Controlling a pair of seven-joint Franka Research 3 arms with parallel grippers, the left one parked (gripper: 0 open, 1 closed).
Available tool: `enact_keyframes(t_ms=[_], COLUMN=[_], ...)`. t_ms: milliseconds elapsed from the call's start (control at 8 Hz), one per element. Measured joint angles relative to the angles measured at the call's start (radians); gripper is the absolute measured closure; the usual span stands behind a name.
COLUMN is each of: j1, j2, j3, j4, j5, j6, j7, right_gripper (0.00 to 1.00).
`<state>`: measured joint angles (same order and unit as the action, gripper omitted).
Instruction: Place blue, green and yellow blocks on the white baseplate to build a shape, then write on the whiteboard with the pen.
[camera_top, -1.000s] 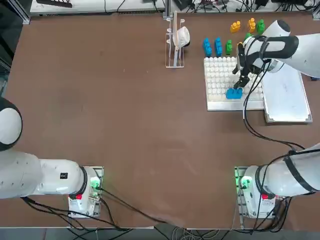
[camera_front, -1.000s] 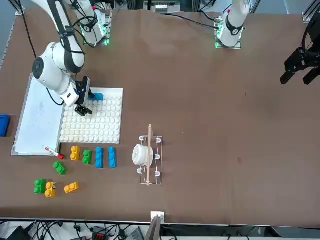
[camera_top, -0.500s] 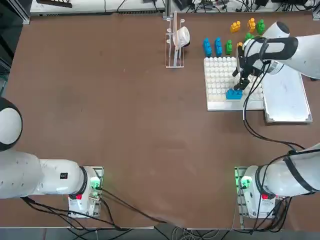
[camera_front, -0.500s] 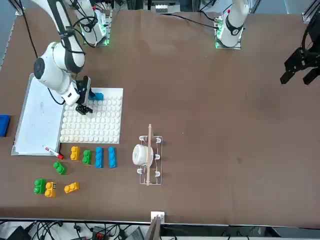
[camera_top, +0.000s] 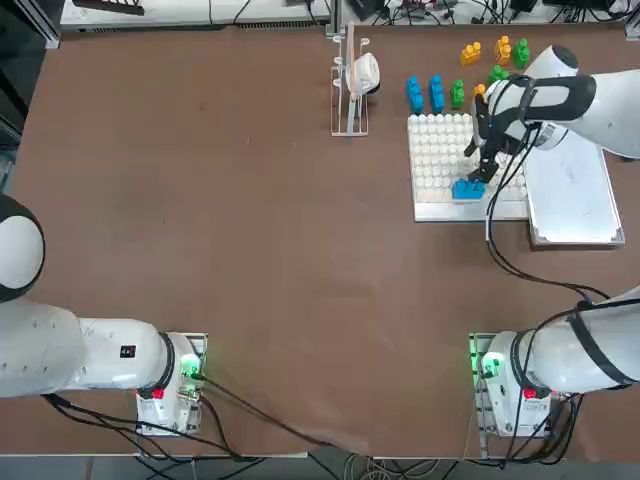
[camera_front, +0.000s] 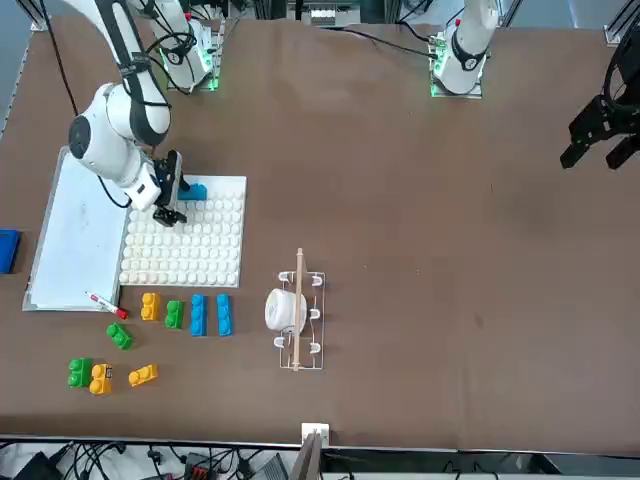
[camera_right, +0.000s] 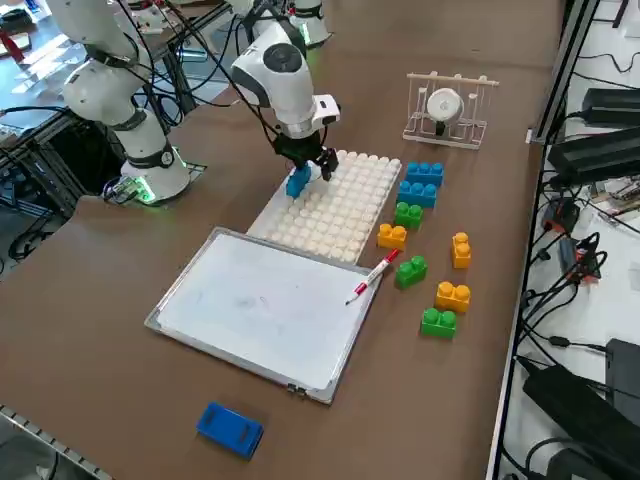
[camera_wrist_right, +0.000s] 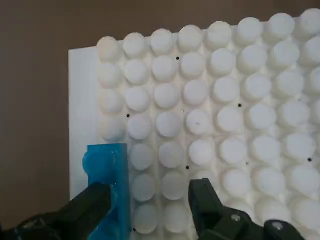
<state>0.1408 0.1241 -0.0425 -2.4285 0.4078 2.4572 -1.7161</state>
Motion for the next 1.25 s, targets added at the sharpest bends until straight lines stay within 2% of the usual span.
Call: enact_keyframes(t_ms=[1000, 1250], j1=[0.009, 0.009], j2=[-0.003, -0.033], j3=[0.000, 0.000], j4=[-0.003, -0.001], j5=[0.000, 0.000], j6=[-0.001, -0.002], j7=[0.000, 0.000], right_gripper=[0.00, 0.00])
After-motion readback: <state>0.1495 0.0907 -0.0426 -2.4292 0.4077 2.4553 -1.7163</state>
